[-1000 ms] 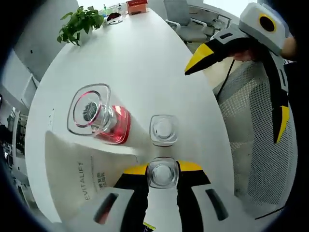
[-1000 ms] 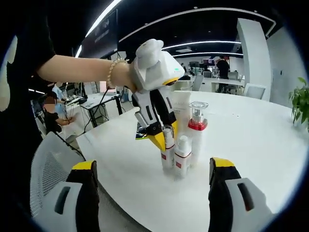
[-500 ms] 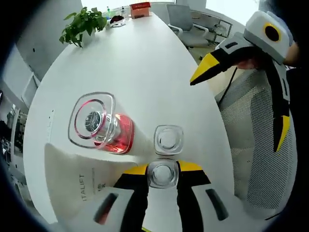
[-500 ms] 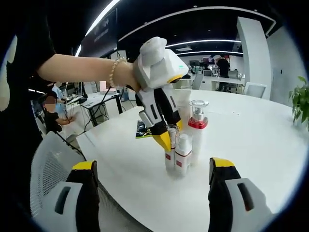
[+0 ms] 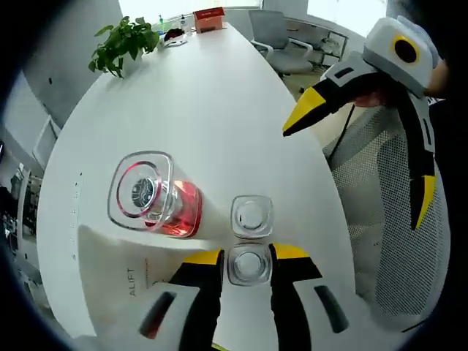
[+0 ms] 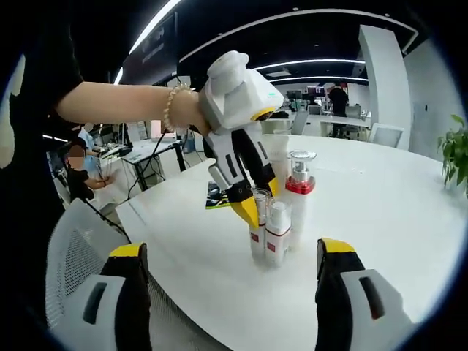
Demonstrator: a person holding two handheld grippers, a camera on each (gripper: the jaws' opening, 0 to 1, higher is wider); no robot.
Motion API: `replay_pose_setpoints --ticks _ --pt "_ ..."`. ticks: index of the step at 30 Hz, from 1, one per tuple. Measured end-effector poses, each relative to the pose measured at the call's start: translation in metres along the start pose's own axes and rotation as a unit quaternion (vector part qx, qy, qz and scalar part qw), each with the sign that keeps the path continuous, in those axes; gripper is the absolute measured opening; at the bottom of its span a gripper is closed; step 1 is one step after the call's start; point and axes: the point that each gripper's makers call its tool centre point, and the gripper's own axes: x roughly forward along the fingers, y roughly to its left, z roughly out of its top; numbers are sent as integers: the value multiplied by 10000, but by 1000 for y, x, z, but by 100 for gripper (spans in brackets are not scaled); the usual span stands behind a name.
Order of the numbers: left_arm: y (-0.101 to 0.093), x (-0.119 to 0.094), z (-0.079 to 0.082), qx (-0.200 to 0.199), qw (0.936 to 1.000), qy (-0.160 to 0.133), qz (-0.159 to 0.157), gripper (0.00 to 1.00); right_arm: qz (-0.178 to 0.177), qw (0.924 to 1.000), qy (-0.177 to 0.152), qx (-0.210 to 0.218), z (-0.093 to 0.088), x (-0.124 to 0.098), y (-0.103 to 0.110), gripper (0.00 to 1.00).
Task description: Arrange the skincare products in the storage area until every visible bottle or jar stands upright without overlapping.
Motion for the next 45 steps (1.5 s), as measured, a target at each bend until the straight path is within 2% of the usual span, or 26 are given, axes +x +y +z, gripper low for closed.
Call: replay_pose_setpoints --ticks 13,21,29,34,37,40,44,45 --pt "-2 -14 5 33 9999 -78 140 35 46 10000 6 -36 -1 1 1 95" --pt "-4 -26 10 -170 9991 -317 233 43 37 10000 3 -48 -2 1 -1 94" --pt "-12 -42 7 -504 9967 -560 295 47 41 10000 -11 -81 -3 2 -1 94" --pt "-19 -54 4 -957 9911 -824 417 53 -27 10000 -49 -83 -2 2 -4 94" --pt "-21 -60 -4 -1219 9871 -912 502 61 -73 9999 -94 -63 -1 2 -6 94" --pt "-22 -66 -14 -1496 9823 -939 617 64 -127 9998 -83 -85 0 0 -6 93" --pt "-26 -73 -26 -1962 9708 -1127 799 71 -139 9997 -76 -179 0 0 -4 93" --pt "-34 -75 -25 -2037 9682 -1165 862 74 -136 9997 -75 -195 0 0 -4 93"
